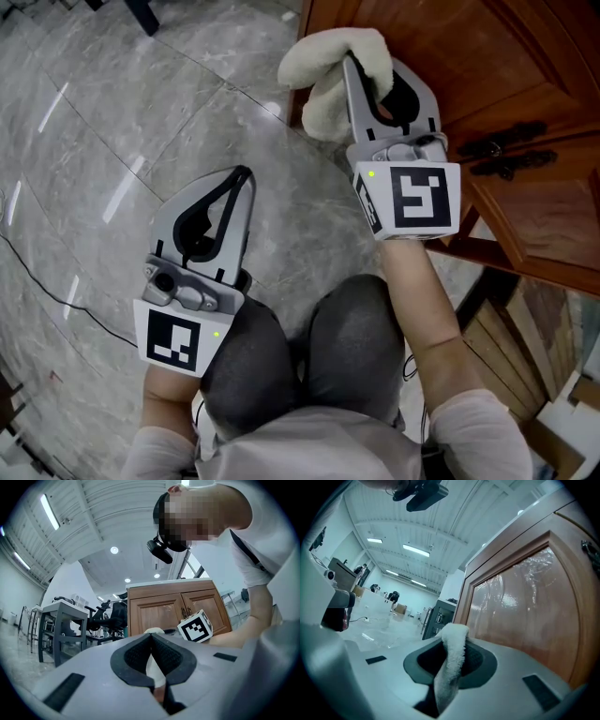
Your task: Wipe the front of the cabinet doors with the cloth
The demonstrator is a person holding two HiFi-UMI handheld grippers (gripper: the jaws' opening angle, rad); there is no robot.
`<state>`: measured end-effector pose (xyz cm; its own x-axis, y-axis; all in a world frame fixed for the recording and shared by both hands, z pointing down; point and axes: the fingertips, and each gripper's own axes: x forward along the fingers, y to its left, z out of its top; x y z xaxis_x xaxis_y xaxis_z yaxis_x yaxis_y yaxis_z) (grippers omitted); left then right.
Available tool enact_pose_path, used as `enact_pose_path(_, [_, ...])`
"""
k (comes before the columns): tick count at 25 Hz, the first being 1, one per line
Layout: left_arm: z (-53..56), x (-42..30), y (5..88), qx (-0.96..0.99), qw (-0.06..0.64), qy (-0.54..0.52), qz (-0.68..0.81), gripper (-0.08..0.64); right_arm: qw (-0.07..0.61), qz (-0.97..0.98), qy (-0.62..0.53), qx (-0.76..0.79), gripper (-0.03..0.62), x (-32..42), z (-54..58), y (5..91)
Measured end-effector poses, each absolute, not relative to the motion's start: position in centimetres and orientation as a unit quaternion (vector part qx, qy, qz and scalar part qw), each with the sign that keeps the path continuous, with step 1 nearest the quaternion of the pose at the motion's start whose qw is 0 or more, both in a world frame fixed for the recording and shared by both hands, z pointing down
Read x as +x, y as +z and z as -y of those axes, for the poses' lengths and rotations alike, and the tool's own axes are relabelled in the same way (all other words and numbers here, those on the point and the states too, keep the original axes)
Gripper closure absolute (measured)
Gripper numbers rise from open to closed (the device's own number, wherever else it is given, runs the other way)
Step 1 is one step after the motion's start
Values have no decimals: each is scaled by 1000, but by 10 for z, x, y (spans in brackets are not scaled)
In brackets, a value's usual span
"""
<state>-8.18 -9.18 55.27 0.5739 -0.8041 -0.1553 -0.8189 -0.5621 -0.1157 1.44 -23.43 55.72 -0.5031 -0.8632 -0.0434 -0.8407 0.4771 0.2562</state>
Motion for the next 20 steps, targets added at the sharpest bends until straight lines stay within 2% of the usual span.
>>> enact_pose_path(20, [96,-71,559,-894,69,56,-440,541,57,830,-87,547,517,80,194,579])
